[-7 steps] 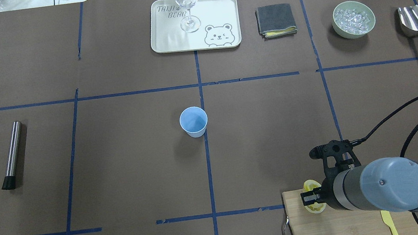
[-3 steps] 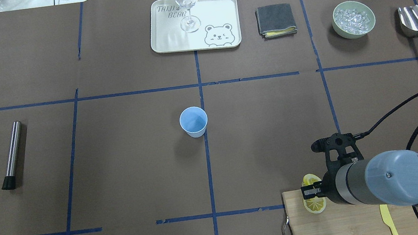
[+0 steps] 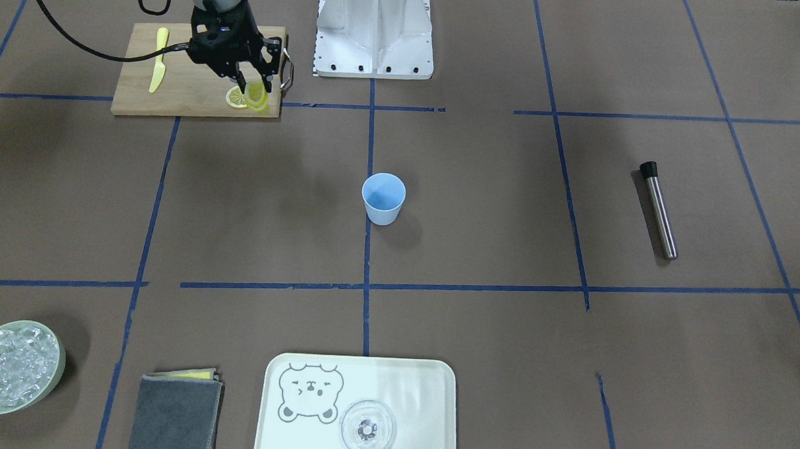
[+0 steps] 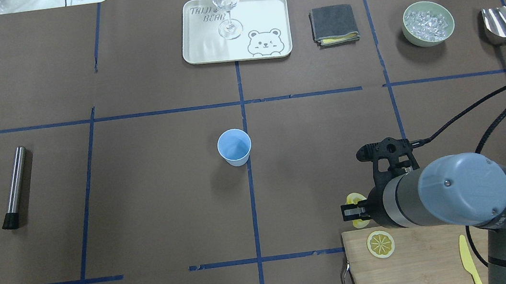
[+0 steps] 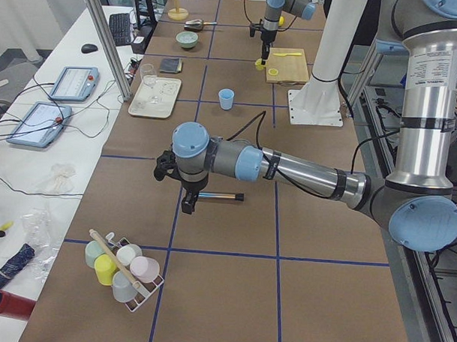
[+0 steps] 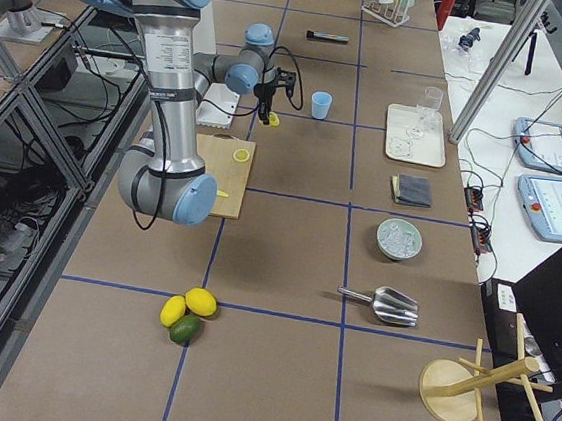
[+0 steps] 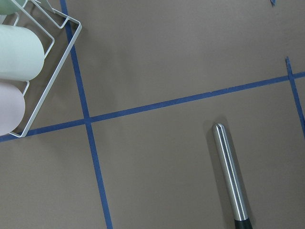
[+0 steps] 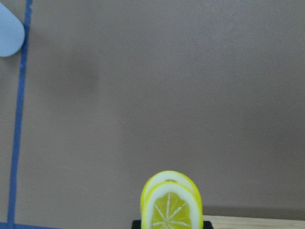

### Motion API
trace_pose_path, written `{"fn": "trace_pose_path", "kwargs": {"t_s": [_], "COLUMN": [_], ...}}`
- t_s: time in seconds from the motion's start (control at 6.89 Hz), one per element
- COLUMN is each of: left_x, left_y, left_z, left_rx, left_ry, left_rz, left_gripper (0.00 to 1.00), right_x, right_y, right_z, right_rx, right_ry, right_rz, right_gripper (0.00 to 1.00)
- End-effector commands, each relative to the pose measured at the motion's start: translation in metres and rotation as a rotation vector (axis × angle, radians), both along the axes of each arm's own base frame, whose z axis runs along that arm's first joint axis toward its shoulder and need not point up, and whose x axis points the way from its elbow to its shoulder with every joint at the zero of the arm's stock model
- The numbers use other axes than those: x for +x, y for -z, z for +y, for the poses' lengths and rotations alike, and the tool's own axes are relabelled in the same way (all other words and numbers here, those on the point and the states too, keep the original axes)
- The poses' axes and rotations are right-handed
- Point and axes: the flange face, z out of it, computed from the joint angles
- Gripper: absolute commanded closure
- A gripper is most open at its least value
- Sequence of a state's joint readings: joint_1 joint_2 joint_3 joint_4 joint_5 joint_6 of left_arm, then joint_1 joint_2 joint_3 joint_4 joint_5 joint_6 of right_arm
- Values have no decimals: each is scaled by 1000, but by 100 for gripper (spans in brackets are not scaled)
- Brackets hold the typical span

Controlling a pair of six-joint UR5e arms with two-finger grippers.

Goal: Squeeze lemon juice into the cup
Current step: 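Carry the lemon slice over the light-blue cup with the right gripper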

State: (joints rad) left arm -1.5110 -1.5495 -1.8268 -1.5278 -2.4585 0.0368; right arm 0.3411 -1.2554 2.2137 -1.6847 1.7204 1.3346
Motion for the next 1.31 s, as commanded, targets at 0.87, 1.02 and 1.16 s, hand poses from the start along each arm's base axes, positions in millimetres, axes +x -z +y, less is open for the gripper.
{"fn": "trace_pose_path", "kwargs": {"t_s": [0.87,1.02,1.16], "left_x": [1,1,1], "left_y": [-5,-3,-3], "left_z": [8,8,8], "left_rx": [-9,-7,-6], "left_ry": [-5,-4,-4], "left_rz": [21,21,21], "left_gripper": [0,0,0], "right_x": [-112,-122,-125], "right_y": [140,141,134], "right_z": [-146,-153,-151], "right_rx": [-48,-55,-59], "right_ry": [-194,-196,-190], "right_rz": [-29,-12,-2], "right_gripper": [69,67,67]}}
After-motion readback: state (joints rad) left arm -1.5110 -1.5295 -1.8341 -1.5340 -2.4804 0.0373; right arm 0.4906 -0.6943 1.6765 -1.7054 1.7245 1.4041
